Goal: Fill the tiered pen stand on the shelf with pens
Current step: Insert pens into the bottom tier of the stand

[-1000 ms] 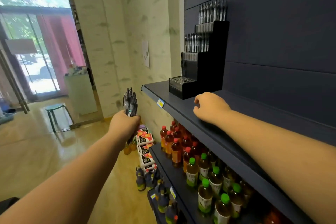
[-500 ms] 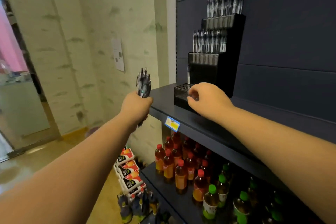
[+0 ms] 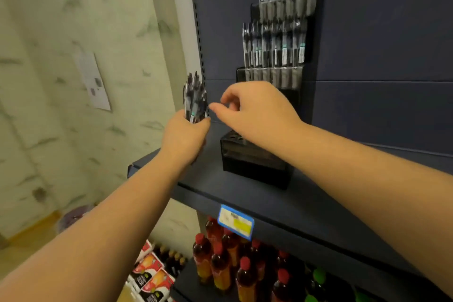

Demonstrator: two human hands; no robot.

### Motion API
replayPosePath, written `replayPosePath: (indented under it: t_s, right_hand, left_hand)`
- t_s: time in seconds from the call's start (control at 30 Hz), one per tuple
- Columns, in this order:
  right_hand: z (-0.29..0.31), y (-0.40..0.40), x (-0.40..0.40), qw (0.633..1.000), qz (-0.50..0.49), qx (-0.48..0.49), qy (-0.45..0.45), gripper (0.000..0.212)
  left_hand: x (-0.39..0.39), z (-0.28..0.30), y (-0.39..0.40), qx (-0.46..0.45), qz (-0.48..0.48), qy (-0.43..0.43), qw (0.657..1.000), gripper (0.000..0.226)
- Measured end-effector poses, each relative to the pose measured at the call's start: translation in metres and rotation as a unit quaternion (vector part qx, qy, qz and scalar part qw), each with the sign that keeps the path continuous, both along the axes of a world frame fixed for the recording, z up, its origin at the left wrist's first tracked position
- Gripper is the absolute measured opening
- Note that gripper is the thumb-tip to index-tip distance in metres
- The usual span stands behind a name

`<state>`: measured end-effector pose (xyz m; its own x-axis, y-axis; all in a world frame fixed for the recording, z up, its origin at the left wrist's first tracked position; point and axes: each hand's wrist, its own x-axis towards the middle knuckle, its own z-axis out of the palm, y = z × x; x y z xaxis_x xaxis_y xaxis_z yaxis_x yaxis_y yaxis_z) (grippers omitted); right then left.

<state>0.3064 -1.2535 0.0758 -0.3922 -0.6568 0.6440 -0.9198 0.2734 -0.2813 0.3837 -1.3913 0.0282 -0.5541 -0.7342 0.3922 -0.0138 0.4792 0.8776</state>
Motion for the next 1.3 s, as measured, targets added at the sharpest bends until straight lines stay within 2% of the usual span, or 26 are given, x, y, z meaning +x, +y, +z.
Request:
replayPosePath:
  t_s: [0.17, 0.23, 0.33, 0.53, 0.6, 0.7, 0.8, 0.93, 1.0, 1.13, 1.23, 1.3]
  right_hand:
    - [0.015, -0.051, -0.001, 0.997, -0.014, -0.02, -0.075, 0.042]
    - [0.013, -0.064, -0.006, 0.995, -0.023, -0.022, -0.09, 0.037]
    - [0.009, -0.077, -0.013, 0.992, -0.056, -0.038, -0.104, 0.034]
    - [0.003, -0.089, -0.021, 0.974, -0.111, -0.134, -0.147, 0.028]
    - [0.002, -0.094, -0.022, 0.967, -0.118, -0.162, -0.156, 0.025]
    - [0.003, -0.099, -0.022, 0.959, -0.143, -0.178, -0.166, 0.021]
    - [0.004, -0.104, -0.023, 0.952, -0.162, -0.18, -0.187, 0.019]
    - [0.005, -0.105, -0.024, 0.933, -0.165, -0.211, -0.24, 0.016]
    - [0.008, -0.104, -0.02, 0.926, -0.161, -0.228, -0.255, 0.017]
    - [0.038, -0.088, -0.013, 0.914, -0.162, -0.307, -0.212, 0.011]
    - [0.056, -0.074, -0.012, 0.922, -0.169, -0.304, -0.172, 0.025]
    - [0.057, -0.07, -0.013, 0.927, -0.184, -0.295, -0.144, 0.026]
  left_hand:
    - [-0.018, 0.013, -0.027, -0.026, -0.034, -0.003, 0.999, 0.011]
    - [-0.027, 0.014, -0.037, -0.03, -0.041, 0.001, 0.999, 0.021]
    - [-0.042, 0.016, -0.047, -0.057, -0.065, 0.011, 0.996, 0.025]
    - [-0.069, 0.015, -0.063, -0.089, -0.149, 0.036, 0.984, 0.018]
    - [-0.078, 0.016, -0.07, -0.082, -0.181, 0.061, 0.978, 0.024]
    - [-0.089, 0.017, -0.078, -0.127, -0.207, 0.059, 0.968, 0.024]
    - [-0.095, 0.016, -0.083, -0.133, -0.228, 0.044, 0.963, 0.025]
    - [-0.097, 0.015, -0.087, -0.13, -0.245, 0.027, 0.96, 0.009]
    - [-0.098, 0.011, -0.09, -0.131, -0.259, 0.03, 0.957, 0.007]
    - [-0.098, -0.009, -0.1, -0.073, -0.268, 0.013, 0.961, 0.017]
    - [-0.098, -0.017, -0.105, -0.008, -0.287, 0.004, 0.958, 0.016]
    - [-0.1, -0.017, -0.103, -0.002, -0.292, 0.011, 0.956, 0.017]
